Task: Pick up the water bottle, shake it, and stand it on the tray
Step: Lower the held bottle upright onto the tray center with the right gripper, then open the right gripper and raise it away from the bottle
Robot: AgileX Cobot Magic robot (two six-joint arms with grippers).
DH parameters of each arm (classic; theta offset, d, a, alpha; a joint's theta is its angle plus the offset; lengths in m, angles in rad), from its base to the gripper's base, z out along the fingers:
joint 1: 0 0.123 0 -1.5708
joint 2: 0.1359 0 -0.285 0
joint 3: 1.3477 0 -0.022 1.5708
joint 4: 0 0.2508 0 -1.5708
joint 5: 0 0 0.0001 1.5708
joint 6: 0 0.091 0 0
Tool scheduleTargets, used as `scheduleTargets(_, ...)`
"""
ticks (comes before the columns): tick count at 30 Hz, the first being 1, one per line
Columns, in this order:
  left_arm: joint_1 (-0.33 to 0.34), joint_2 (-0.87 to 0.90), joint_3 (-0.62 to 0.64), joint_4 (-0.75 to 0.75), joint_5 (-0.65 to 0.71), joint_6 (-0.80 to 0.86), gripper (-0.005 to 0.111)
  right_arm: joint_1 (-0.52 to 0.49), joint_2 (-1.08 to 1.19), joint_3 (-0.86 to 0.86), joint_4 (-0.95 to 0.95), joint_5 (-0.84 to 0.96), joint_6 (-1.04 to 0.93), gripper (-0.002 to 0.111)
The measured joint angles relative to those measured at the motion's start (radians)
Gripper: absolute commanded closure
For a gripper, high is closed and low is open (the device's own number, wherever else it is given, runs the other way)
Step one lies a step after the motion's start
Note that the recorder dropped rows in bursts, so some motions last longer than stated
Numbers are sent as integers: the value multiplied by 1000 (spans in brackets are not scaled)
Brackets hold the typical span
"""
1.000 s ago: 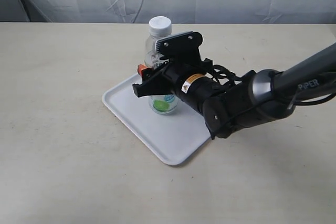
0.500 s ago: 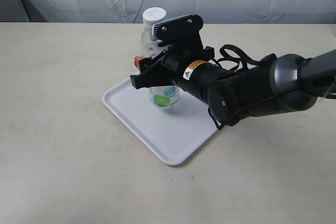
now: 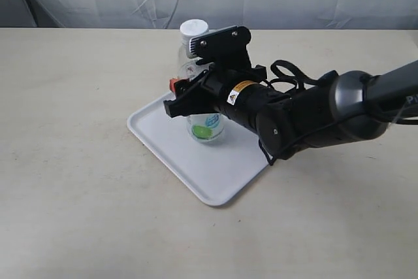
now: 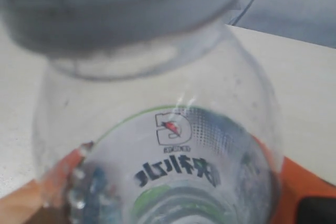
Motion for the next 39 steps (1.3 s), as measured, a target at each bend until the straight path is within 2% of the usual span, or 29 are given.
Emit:
scheduleTargets(6, 0, 0, 0, 0, 0, 0, 106, 0, 0, 0, 0, 40, -9, 36)
scheduleTargets(12, 0, 0, 0, 0, 0, 0, 106, 0, 0, -1, 1, 56, -21, 5)
scheduleTargets(13, 0, 0, 0, 0, 0, 0, 106, 0, 0, -1, 1, 58, -23, 4)
scheduleTargets(28, 0, 0, 0, 0, 0, 0, 106, 0, -2, -1, 9, 56, -81, 4)
scheduleTargets(39, 0, 0, 0, 0, 0, 0, 106, 0, -97, -1, 28, -49, -117, 4)
